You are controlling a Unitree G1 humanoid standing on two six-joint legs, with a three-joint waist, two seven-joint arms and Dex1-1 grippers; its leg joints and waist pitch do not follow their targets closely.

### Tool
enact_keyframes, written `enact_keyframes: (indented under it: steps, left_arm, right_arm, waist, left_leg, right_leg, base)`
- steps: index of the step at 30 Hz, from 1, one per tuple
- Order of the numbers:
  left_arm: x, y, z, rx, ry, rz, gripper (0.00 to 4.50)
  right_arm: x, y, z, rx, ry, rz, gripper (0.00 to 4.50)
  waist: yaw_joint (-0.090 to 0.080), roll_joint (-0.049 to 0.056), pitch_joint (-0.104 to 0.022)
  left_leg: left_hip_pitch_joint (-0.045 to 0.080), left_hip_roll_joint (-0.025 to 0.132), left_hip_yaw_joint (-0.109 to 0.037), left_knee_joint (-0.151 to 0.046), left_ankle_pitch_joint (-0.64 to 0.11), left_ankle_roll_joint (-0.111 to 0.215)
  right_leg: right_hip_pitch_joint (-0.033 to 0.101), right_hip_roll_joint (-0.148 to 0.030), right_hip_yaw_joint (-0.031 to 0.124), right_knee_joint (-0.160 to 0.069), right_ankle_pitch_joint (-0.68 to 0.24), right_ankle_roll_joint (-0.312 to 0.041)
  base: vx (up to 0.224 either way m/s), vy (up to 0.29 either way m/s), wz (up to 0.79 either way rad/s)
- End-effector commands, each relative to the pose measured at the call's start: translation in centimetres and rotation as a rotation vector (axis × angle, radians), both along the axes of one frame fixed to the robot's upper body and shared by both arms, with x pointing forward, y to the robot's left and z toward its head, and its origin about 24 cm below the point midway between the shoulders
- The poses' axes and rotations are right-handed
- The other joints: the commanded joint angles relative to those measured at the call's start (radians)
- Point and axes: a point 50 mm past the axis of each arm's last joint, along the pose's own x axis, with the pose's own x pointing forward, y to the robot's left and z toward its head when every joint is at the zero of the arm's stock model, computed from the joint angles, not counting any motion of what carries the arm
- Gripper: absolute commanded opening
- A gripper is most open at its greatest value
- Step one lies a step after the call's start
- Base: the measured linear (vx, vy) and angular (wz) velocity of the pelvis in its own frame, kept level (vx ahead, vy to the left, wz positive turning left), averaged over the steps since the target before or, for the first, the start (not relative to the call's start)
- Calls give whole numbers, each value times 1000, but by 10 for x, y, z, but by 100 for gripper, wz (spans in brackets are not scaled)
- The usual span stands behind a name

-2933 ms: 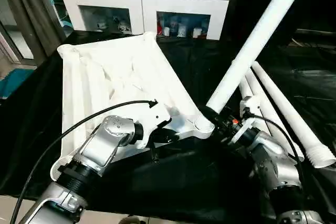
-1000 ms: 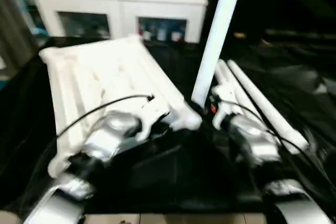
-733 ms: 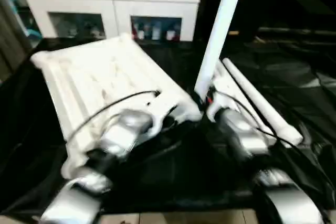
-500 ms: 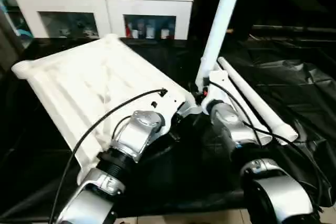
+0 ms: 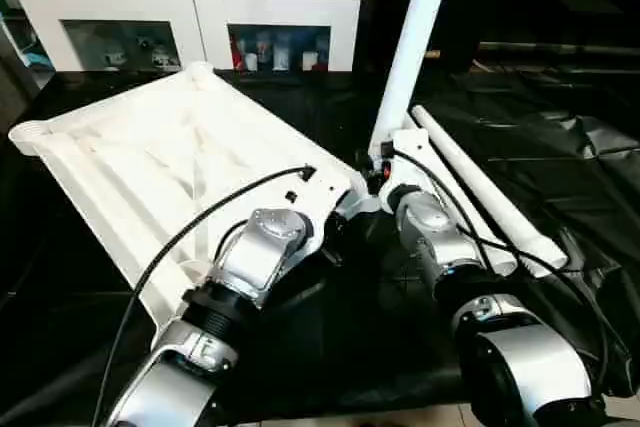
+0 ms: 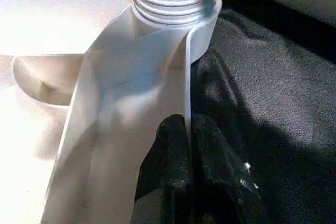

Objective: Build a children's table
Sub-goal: Rotate leg to tighten

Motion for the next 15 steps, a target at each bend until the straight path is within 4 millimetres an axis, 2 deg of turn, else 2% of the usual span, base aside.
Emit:
enact_keyframes:
  steps: [1, 2, 3, 6, 7, 8, 9, 10, 11, 12, 13, 14, 15]
  left_arm:
    - [6, 2, 18, -17, -86, -12, 0]
    - [6, 4, 21, -22, -94, -33, 0]
    - [6, 5, 23, -24, -96, -41, 0]
    - [5, 8, 25, -28, -104, -94, 0]
    - [4, 9, 26, -29, -109, -124, 0]
    - [2, 10, 27, -31, -111, -149, 0]
    - [1, 11, 27, -32, -105, -166, 0]
    - [-1, 13, 27, -32, -105, -196, 0]
    - [-3, 14, 27, -34, -98, -210, 0]
    - [-3, 15, 27, -34, -96, -213, 0]
    - [-4, 16, 26, -34, -91, -227, 0]
    - [-8, 20, 25, -40, -76, -270, 0]
    - [-9, 22, 25, -40, -71, -278, 0]
  right_arm:
    - [-11, -1, -25, 17, 121, 21, 277]
    - [-7, -3, -17, 34, 88, 45, 292]
    - [-5, -5, -13, 37, 74, 55, 303]
    - [-3, -9, -3, 43, 24, 143, 322]
    - [-3, -11, 1, 40, 4, 191, 335]
    - [-4, -12, 3, 34, -10, 228, 346]
    - [-5, -14, 6, 29, -23, 264, 353]
    - [-7, -17, 8, 32, -34, 329, 358]
    - [-10, -19, 9, 22, -41, 367, 358]
    - [-10, -19, 9, 19, -42, 376, 379]
    - [-13, -22, 10, 5, -45, 406, 379]
    - [-19, -28, 10, -32, -53, 477, 388]
    - [-21, -30, 10, -43, -56, 494, 393]
  waist:
    - [8, 1, -55]
    - [10, -1, -58]
    - [13, 0, -56]
    - [19, -3, -60]
    - [23, -1, -68]
    - [25, -4, -69]
    - [29, -3, -71]
    - [35, -2, -76]
    - [38, -2, -80]
    - [41, -3, -84]
    - [45, 1, -85]
    - [49, -4, -80]
    - [52, 1, -79]
  left_leg:
    - [-3, 55, -20, -86, -357, 34]
    - [-6, 54, -18, -84, -335, 40]
    - [-6, 54, -14, -82, -312, 54]
    - [-5, 54, -9, -76, -286, 63]
    - [-10, 54, -8, -69, -219, 76]
    - [-16, 52, -7, -66, -182, 92]
    - [-16, 52, -3, -57, -117, 123]
    - [-19, 49, -2, -48, -43, 163]
    - [-18, 51, -2, -45, -13, 178]
    - [-20, 49, -3, -39, 22, 194]
    - [-19, 52, -2, -33, 76, 222]
    - [-21, 51, 0, -31, 76, 243]
    - [-19, 52, -1, -31, 63, 244]
  right_leg:
    - [41, -72, 52, -66, -314, -174]
    - [43, -71, 53, -63, -290, -179]
    - [39, -70, 52, -62, -284, -190]
    - [37, -70, 53, -61, -271, -206]
    - [42, -70, 55, -47, -183, -226]
    - [46, -68, 54, -41, -137, -231]
    - [42, -66, 55, -28, -41, -259]
    - [47, -65, 52, -13, 63, -290]
    - [48, -65, 53, -8, 100, -297]
    - [49, -63, 51, -1, 143, -304]
    - [41, -62, 50, 6, 202, -323]
    - [41, -58, 49, 4, 195, -322]
    - [40, -59, 49, 4, 176, -323]
  base:
    - [0, 0, 0]
    - [0, 0, 0]
    - [0, 0, 0]
    - [0, 0, 0]
    - [0, 0, 0]
    - [0, 0, 0]
    - [0, 0, 0]
    - [0, 0, 0]
    - [0, 0, 0]
    - [0, 0, 0]
    - [0, 0, 0]
    - [0, 0, 0]
    - [0, 0, 0]
